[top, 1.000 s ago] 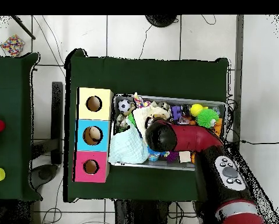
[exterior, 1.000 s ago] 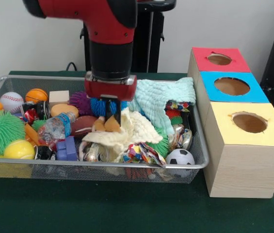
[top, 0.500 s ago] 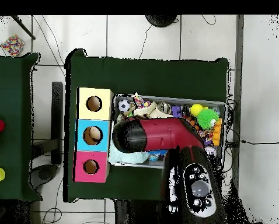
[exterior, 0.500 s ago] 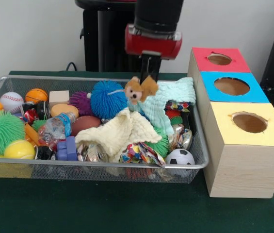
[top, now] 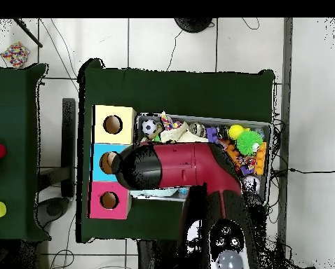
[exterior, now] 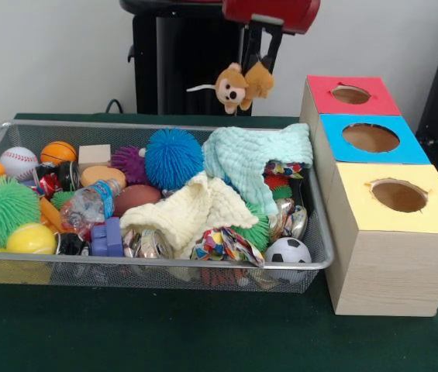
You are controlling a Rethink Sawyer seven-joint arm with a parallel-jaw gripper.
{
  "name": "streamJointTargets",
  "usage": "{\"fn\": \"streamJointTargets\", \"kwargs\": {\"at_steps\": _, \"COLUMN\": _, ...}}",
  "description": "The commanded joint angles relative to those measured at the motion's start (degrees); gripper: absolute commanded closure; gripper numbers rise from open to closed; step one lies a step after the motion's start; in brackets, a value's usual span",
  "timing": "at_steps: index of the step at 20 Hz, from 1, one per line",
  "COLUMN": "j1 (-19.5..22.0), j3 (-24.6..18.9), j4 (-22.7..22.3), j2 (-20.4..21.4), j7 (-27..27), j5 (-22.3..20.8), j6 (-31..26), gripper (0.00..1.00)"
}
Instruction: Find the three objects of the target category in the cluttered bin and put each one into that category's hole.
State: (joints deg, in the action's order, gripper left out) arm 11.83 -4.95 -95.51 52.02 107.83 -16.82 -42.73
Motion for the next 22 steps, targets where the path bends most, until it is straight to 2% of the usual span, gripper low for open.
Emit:
{"fn": "streamJointTargets", "kwargs": {"at_steps": 1, "j1": -0.5, "j3": 2.2, "j4": -3.4, "j2": 2.3, "j7": 8.2, "j5": 2.7, "j6": -6.1, "gripper": 1.00}}
{"fn": "streamJointTargets", "kwargs": {"at_steps": 9, "j1": -3.9, "j3": 6.1, "j4": -8.5, "j2": 2.8, "j7": 12.6, "j5": 4.6, "j6": -3.2, "gripper": 1.00}}
{"fn": "streamJointTargets", "kwargs": {"at_steps": 22, "j1": -13.3, "j3": 14.6, "j4": -17.7, "j2": 3.8, "j7": 20.3, "j5": 7.6, "j6": 5.9, "gripper": 1.00}}
